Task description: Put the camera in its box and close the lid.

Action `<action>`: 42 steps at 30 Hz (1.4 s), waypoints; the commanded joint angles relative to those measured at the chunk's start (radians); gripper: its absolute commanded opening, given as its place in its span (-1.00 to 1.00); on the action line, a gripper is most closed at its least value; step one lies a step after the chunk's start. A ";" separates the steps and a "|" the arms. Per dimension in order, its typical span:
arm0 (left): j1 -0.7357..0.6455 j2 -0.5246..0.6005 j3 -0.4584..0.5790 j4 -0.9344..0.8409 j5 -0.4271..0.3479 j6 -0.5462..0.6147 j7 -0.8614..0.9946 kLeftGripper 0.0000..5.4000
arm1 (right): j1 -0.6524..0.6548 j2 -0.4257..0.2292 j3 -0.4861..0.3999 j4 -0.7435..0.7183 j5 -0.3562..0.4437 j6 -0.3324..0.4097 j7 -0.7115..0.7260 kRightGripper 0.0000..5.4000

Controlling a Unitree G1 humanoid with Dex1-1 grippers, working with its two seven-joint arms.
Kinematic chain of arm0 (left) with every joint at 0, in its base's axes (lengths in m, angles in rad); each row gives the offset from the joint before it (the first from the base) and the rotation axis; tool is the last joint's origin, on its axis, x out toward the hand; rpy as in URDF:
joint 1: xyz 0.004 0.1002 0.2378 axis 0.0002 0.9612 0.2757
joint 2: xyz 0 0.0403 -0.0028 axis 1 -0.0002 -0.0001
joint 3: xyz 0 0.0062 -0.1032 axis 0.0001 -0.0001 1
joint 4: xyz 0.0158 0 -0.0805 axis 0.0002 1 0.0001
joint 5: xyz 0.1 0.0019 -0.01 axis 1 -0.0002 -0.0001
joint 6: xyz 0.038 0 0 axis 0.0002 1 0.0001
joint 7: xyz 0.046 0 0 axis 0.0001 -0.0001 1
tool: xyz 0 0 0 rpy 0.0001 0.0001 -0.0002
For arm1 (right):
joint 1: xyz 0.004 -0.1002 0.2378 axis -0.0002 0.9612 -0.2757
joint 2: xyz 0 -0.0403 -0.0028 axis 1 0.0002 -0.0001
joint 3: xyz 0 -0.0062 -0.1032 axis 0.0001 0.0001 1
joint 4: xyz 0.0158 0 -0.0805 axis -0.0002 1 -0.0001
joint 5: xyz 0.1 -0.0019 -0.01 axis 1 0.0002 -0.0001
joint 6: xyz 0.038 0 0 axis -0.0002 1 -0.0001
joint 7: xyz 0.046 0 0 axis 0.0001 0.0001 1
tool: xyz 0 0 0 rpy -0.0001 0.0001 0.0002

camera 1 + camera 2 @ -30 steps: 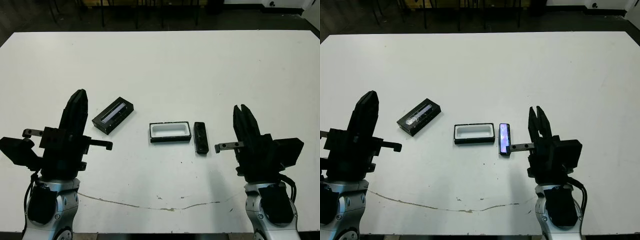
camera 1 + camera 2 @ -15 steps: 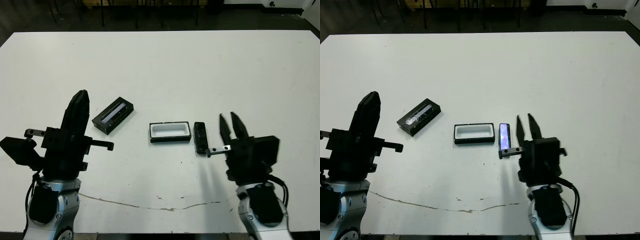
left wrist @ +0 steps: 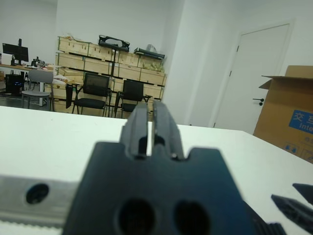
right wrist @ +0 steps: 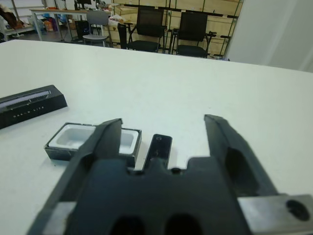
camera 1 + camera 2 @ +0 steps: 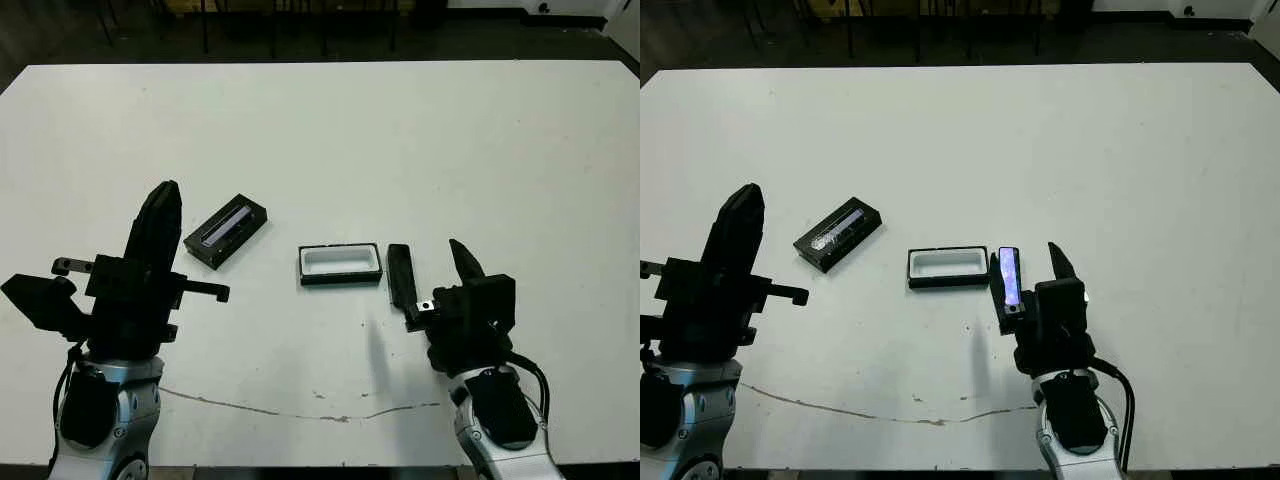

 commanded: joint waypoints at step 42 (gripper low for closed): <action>0.167 0.015 0.023 0.000 -0.028 0.034 -0.012 -1.00 | -0.027 0.031 -0.026 0.052 0.010 0.323 -0.045 0.99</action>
